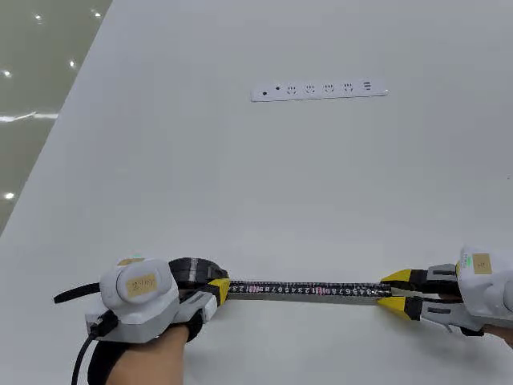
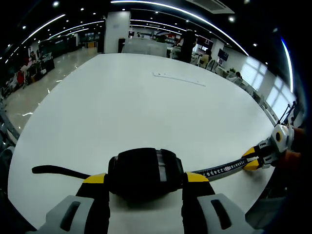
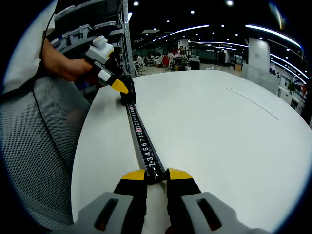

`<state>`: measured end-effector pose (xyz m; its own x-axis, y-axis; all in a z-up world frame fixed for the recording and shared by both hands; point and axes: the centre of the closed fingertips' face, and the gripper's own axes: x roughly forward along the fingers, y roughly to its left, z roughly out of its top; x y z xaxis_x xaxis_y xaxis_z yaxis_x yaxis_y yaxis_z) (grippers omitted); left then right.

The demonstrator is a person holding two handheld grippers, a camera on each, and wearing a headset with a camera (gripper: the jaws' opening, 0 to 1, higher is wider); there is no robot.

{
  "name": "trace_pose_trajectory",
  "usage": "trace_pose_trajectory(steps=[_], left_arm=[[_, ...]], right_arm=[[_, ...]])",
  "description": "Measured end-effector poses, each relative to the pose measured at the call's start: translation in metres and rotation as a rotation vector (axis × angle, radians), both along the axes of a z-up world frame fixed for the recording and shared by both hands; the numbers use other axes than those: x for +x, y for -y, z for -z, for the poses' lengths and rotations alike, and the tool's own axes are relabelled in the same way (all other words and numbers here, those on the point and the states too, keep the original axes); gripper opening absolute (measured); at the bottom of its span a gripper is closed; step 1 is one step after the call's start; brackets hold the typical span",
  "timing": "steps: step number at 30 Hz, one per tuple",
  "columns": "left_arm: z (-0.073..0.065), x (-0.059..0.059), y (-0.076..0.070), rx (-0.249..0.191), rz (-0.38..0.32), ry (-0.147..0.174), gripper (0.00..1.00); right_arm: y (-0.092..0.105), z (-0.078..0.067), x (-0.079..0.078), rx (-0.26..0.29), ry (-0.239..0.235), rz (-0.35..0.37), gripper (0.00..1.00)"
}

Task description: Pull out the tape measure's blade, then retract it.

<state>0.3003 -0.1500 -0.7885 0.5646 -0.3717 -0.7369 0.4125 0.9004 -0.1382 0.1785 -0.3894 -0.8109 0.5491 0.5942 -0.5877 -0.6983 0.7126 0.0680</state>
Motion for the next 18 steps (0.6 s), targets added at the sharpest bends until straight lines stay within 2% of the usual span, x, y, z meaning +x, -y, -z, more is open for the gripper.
trace_pose_trajectory(steps=[1, 18], left_arm=[[0.0, 0.0, 0.0, -0.001, 0.0, -0.001, 0.56], [0.001, 0.001, 0.0, -0.009, 0.001, -0.006, 0.56]], right_arm=[[-0.003, 0.002, 0.001, -0.011, -0.001, -0.014, 0.13], [-0.039, -0.002, 0.02, 0.052, 0.004, -0.053, 0.13]])
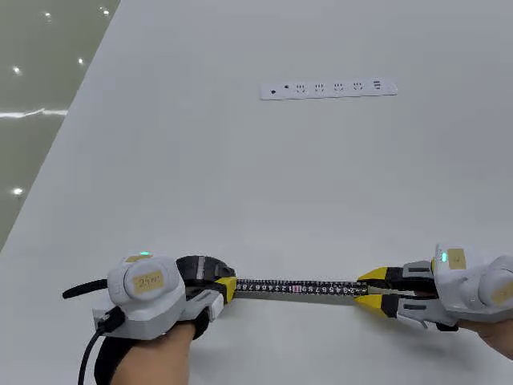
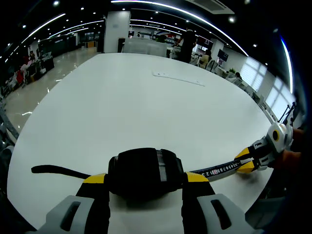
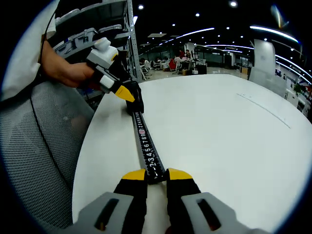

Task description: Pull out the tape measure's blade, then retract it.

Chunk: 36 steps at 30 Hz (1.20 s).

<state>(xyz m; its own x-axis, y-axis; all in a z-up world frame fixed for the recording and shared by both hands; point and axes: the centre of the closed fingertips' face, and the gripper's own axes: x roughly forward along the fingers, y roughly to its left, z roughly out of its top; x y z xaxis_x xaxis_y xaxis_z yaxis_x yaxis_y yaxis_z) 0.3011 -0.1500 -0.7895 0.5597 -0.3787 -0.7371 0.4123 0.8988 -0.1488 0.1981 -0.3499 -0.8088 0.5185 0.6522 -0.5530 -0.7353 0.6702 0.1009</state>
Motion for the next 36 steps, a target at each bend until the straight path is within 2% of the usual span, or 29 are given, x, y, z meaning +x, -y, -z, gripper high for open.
trace_pose_trajectory(steps=[17, 36], left_arm=[[0.0, 0.002, -0.002, -0.024, -0.009, -0.004, 0.56], [-0.001, 0.004, -0.003, -0.06, -0.027, -0.018, 0.56]], right_arm=[[-0.019, -0.004, 0.011, 0.032, -0.006, -0.031, 0.12], [-0.052, -0.013, 0.029, 0.065, -0.003, -0.086, 0.12]])
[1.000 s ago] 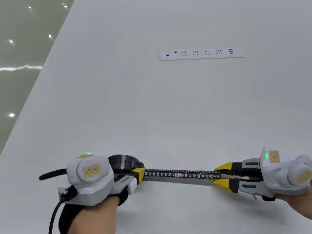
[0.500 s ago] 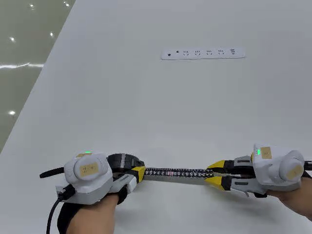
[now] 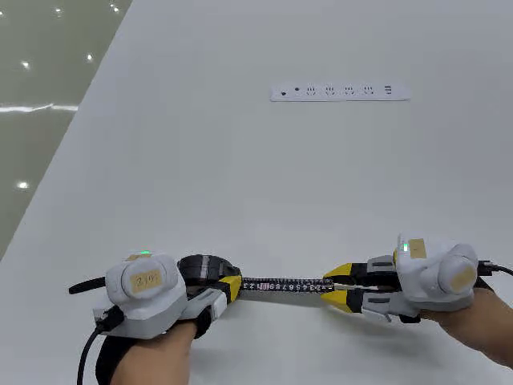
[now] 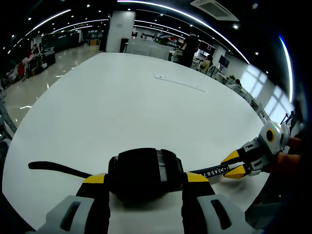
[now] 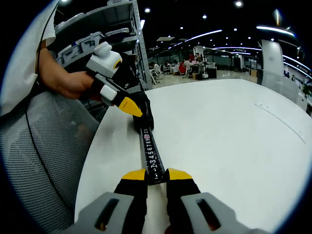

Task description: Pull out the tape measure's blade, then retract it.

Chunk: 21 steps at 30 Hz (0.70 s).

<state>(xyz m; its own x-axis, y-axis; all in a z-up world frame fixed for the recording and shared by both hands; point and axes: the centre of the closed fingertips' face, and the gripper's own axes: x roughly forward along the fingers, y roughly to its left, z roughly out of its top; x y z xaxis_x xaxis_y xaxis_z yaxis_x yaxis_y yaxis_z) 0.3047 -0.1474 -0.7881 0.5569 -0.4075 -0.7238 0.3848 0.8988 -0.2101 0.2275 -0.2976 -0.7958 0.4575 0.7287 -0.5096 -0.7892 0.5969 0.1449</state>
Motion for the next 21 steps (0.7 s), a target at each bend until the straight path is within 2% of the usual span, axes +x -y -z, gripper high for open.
trace_pose_trajectory(steps=[12, 21], left_arm=[[0.0, 0.0, -0.002, -0.02, 0.007, -0.009, 0.56], [-0.002, 0.0, -0.002, -0.038, 0.0, -0.019, 0.56]], right_arm=[[-0.023, 0.0, 0.008, 0.019, -0.006, -0.03, 0.12], [-0.03, 0.001, 0.013, 0.03, -0.011, -0.034, 0.12]])
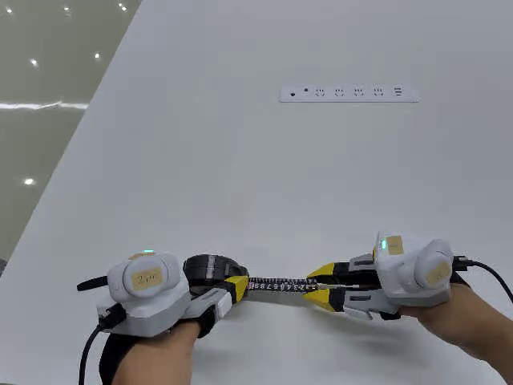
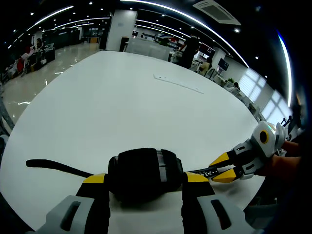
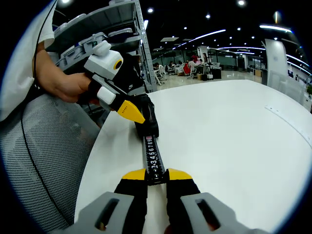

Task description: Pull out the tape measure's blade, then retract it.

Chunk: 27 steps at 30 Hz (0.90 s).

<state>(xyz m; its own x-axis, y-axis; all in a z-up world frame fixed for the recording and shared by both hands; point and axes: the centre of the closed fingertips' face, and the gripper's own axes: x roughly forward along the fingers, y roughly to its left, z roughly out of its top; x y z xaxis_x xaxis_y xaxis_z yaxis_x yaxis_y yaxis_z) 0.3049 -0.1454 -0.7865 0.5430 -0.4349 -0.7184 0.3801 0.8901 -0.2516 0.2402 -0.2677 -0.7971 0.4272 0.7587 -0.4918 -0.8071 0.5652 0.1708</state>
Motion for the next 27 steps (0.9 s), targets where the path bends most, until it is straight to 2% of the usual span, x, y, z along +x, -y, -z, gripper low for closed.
trace_pose_trajectory(steps=[8, 10, 18, 27], left_arm=[[0.0, 0.0004, 0.0002, -0.003, -0.002, -0.004, 0.56], [-0.0001, 0.0004, 0.0, -0.006, -0.004, -0.006, 0.56], [-0.0003, 0.001, -0.0003, -0.016, -0.016, -0.007, 0.56], [-0.0003, 0.0011, 0.0, -0.006, -0.007, 0.0, 0.58]], right_arm=[[-0.0049, 0.001, 0.0028, 0.005, 0.001, -0.003, 0.12], [-0.0064, -0.0019, 0.0042, -0.001, 0.015, -0.01, 0.11], [-0.0065, -0.003, 0.0064, 0.006, 0.01, -0.007, 0.11], [-0.0085, -0.0012, 0.0032, 0.012, 0.009, 0.005, 0.11]])
